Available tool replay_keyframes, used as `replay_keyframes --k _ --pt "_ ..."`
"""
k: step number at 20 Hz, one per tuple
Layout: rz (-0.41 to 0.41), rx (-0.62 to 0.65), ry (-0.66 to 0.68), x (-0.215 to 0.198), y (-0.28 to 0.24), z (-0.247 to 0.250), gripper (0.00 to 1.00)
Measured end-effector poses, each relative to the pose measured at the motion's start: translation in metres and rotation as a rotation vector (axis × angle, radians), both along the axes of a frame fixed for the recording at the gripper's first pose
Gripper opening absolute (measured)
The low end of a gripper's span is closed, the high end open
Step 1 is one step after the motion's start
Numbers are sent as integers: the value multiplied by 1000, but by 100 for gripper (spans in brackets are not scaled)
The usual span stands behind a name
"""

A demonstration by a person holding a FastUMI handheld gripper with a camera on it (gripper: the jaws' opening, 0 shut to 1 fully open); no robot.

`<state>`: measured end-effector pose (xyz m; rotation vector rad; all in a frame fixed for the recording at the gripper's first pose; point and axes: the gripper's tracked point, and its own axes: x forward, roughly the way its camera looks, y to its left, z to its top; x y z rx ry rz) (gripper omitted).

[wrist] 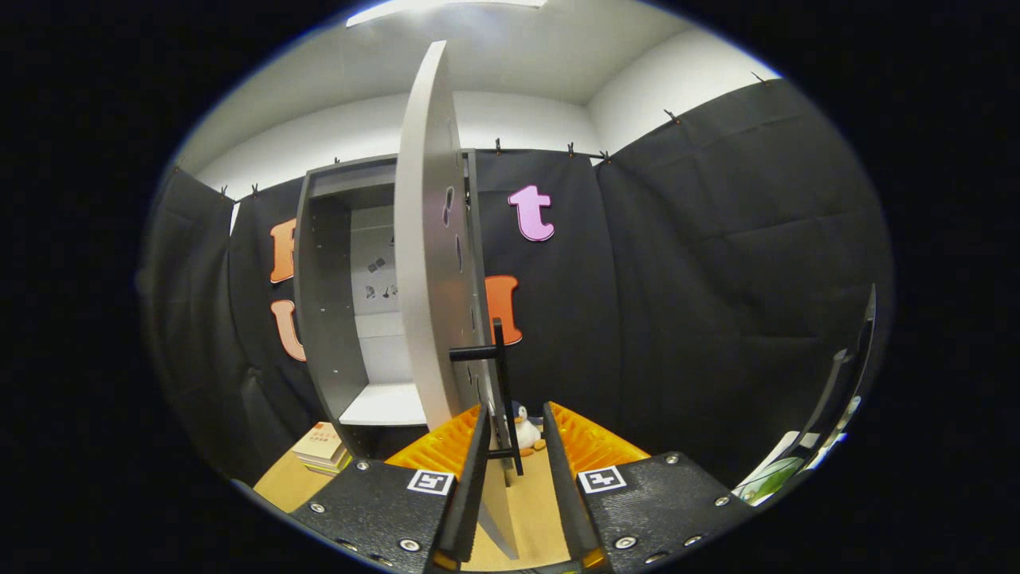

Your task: Open the shoe cabinet door, grab the shoes and put them into the shoe cabinet, then close the shoe cabinet door.

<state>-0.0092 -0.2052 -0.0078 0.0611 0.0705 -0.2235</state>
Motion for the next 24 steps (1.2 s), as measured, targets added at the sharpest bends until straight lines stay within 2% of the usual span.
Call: replay_keyframes --k 5,10,14,18,24 --pt "-65 -94 18 -6 -10 7 43" --pt "-76 -67 13 -11 -6 9 44" --pt "6 -38 -16 -36 35 19 44" --pt "112 -31 1 -33 90 7 44" --pt "208 2 158 -13 148 -83 44"
